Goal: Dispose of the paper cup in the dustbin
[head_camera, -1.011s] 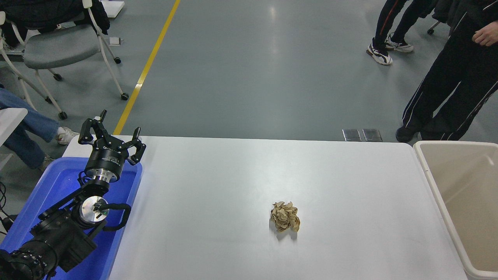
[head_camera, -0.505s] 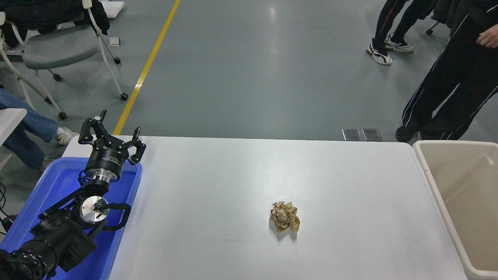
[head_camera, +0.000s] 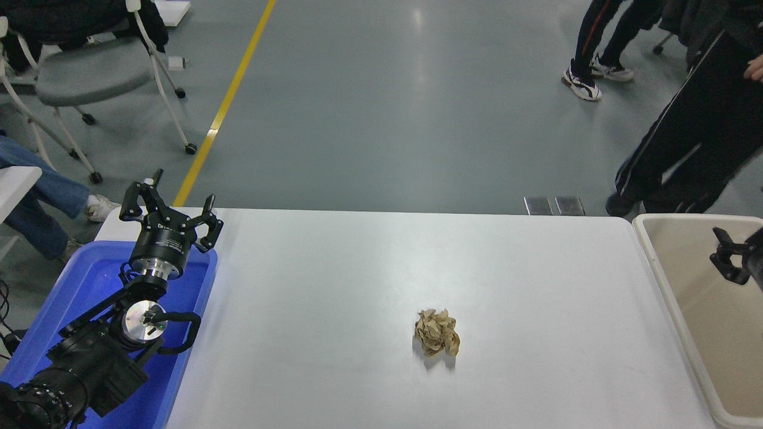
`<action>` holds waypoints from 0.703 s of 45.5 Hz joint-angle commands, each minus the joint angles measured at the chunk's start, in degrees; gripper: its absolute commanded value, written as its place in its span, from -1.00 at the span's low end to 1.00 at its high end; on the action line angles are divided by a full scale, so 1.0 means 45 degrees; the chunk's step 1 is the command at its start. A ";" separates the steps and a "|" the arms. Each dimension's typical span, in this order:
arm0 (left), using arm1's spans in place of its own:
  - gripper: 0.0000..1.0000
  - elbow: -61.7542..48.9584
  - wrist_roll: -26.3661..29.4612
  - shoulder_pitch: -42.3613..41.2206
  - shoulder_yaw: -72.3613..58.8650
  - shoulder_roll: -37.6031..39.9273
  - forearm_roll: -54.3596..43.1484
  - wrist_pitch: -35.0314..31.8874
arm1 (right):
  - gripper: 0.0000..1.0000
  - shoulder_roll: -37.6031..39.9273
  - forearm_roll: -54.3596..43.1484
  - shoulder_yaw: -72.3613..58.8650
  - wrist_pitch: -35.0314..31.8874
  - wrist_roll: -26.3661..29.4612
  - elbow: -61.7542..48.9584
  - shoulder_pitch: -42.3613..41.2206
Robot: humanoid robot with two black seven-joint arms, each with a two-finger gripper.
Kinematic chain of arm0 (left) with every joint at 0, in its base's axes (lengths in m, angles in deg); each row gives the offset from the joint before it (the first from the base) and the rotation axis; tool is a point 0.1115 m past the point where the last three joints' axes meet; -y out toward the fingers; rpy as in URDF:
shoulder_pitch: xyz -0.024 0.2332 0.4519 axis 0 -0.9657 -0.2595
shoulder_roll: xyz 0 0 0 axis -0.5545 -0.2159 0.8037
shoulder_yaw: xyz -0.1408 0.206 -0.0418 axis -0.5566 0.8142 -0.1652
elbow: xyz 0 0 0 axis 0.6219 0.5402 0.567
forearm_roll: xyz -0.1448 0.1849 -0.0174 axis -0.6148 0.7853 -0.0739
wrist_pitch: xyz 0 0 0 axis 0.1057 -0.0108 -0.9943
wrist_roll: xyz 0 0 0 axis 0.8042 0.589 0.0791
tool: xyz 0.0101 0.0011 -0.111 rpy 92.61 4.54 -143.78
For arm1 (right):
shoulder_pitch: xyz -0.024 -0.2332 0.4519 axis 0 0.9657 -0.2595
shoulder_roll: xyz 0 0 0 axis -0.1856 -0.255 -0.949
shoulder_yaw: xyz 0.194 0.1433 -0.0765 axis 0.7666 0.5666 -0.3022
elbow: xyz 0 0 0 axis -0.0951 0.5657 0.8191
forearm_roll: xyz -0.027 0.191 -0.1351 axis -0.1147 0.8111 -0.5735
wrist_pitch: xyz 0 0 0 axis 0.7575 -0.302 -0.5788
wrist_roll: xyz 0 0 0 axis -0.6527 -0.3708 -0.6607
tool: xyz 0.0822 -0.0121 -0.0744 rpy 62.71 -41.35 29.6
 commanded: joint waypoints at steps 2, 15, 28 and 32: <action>1.00 -0.0003 0.0002 0.0002 -0.0016 0.0000 0.0001 0.0000 | 0.98 -0.2695 -0.4822 0.4396 -0.0018 -0.0605 0.1879 0.1784; 1.00 -0.0004 -0.0017 0.0002 0.0003 0.0000 0.0001 0.0000 | 0.98 -0.3987 -0.5842 0.4613 -0.0036 -0.0605 0.1549 0.1824; 1.00 -0.0004 0.0002 0.0002 0.0003 0.0000 0.0001 0.0000 | 0.98 -0.3968 -0.5685 0.3676 -0.0115 -0.0624 0.0962 0.1414; 1.00 -0.0004 0.0002 0.0002 0.0003 0.0000 0.0001 0.0000 | 0.98 -0.3987 -0.5685 0.3500 -0.0115 -0.0624 0.0942 0.1414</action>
